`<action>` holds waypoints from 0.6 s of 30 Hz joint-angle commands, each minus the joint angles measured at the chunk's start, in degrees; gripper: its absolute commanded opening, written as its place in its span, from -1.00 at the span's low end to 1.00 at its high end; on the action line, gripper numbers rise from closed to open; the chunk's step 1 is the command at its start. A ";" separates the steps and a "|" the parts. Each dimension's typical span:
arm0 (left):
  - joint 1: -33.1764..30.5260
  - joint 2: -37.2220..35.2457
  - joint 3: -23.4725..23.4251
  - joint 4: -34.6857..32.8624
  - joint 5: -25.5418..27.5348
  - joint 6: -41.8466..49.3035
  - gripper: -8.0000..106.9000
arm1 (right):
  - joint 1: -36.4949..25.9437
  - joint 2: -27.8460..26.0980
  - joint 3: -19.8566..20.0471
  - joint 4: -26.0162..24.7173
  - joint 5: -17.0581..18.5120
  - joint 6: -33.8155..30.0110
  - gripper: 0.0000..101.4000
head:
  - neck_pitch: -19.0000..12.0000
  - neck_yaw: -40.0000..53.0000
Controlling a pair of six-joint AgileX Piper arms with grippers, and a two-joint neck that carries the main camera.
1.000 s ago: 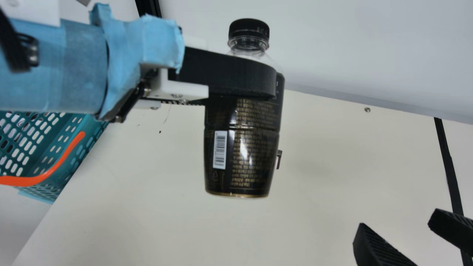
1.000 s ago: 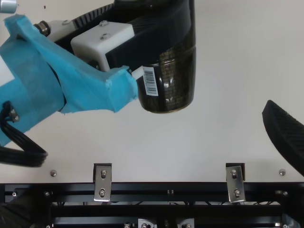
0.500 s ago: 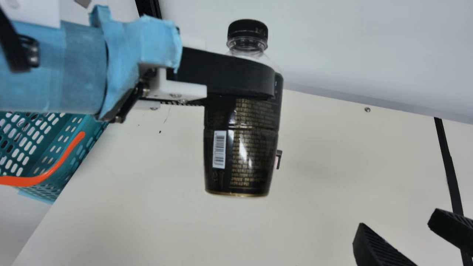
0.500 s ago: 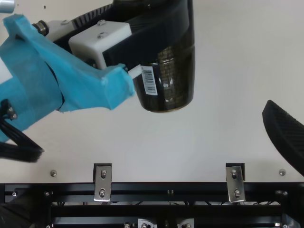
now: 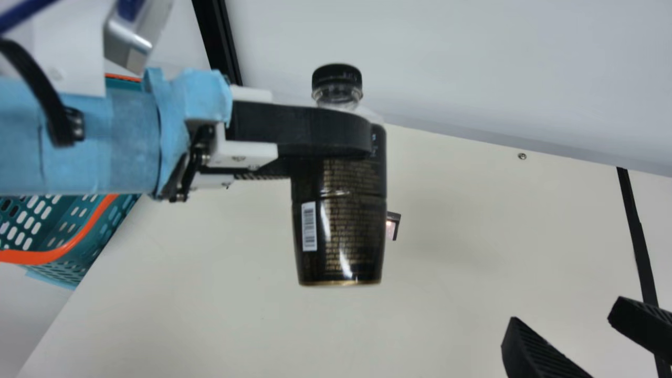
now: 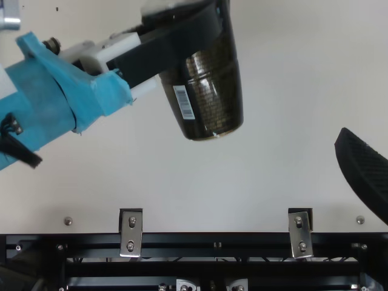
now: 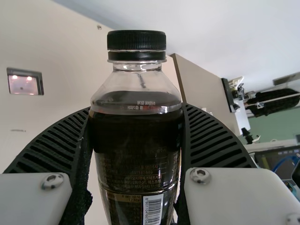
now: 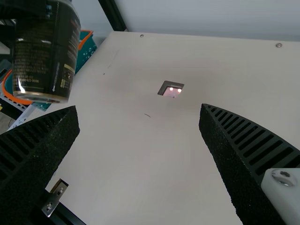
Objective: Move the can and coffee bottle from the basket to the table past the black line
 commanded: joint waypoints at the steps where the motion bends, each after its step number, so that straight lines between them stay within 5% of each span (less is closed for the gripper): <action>1: 3.32 0.44 5.85 -14.33 1.20 9.82 -0.68 | 0.00 0.00 0.00 0.00 0.00 0.00 1.00 | -0.16 -0.15; 13: 18.97 9.94 24.08 -43.07 17.07 36.14 -0.68 | 0.00 0.00 0.00 0.00 0.00 0.00 1.00 | -0.16 -0.15; 15: 21.80 11.23 25.01 -44.41 21.51 35.95 -0.68 | 0.00 0.00 0.00 0.00 0.00 0.00 1.00 | -0.16 -0.15; 16: 19.12 10.11 23.70 -39.68 16.19 33.80 -0.68 | 0.00 0.00 0.00 0.00 0.00 0.00 1.00 | -0.16 -0.15; 18: 21.13 11.18 24.87 -42.59 19.20 35.96 -0.68 | 0.00 0.00 0.00 0.00 0.00 0.00 1.00 | -0.16 -0.15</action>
